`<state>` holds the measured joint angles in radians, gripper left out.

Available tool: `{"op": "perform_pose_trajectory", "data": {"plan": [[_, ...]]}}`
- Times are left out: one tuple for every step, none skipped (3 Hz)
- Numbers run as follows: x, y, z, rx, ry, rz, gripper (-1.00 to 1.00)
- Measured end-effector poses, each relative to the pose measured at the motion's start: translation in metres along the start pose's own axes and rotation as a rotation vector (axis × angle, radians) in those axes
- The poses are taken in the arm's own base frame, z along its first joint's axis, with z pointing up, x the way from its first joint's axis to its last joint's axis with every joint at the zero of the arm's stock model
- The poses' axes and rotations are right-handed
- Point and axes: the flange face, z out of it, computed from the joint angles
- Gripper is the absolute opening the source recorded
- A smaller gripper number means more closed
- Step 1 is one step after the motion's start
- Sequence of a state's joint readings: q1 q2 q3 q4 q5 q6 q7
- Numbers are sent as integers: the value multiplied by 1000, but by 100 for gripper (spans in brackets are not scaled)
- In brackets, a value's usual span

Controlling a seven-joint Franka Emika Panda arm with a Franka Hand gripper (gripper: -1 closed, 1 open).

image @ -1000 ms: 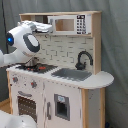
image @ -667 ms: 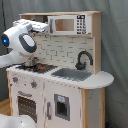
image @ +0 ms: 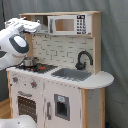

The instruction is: Play with the kitchen

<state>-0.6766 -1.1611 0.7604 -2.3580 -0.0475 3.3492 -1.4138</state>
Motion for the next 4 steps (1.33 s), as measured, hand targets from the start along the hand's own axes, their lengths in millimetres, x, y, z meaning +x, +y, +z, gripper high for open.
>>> {"op": "perform_pose_trajectory", "data": {"plan": [[14,6,-8,-22,-19,30,100],[31,6,-10,-35,-37,57,100],[48,6,-9,-53,-62,84,100],[61,7,-7,-69,-83,112,100]]}}
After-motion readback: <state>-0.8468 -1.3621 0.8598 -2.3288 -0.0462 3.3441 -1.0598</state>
